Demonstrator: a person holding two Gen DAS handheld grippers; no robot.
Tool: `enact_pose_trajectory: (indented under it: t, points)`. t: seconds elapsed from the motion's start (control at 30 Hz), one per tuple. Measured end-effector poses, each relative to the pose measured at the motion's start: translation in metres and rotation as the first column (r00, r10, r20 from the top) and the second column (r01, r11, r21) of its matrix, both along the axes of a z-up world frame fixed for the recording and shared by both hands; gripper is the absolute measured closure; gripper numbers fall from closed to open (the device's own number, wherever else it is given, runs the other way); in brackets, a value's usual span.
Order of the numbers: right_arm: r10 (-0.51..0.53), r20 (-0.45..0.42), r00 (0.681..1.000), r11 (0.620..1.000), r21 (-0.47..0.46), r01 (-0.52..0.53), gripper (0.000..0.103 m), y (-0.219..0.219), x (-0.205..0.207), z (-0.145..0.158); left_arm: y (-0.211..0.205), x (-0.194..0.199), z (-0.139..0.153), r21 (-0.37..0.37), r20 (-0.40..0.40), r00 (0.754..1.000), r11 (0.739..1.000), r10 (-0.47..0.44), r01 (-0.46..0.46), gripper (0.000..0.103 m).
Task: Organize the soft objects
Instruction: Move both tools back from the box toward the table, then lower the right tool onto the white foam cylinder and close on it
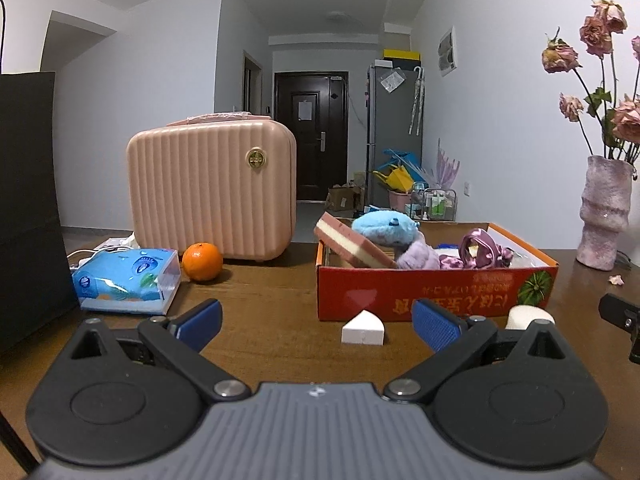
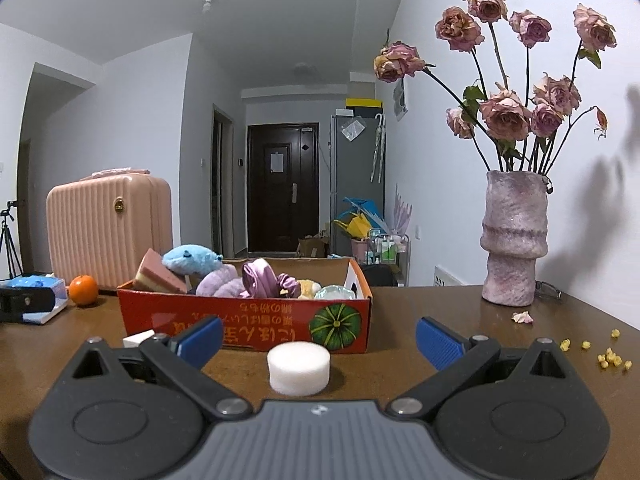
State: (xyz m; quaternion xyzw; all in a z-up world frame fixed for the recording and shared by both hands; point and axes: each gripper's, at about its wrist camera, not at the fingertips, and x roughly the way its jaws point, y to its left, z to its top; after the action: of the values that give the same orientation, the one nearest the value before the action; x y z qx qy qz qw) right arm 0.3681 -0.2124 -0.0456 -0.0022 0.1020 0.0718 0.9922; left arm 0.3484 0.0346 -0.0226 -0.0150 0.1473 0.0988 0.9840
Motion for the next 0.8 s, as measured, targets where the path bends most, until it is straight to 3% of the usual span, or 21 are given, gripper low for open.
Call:
enact_pose_trajectory:
  t: [0.8]
  points:
    - [-0.032, -0.066, 0.997, 0.999, -0.025, 0.03, 0.0, 0.003, 0.013, -0.01, 0.007, 0.006, -0.011, -0.03, -0.059, 0.998, 0.999, -0.033, 0.031, 0.0]
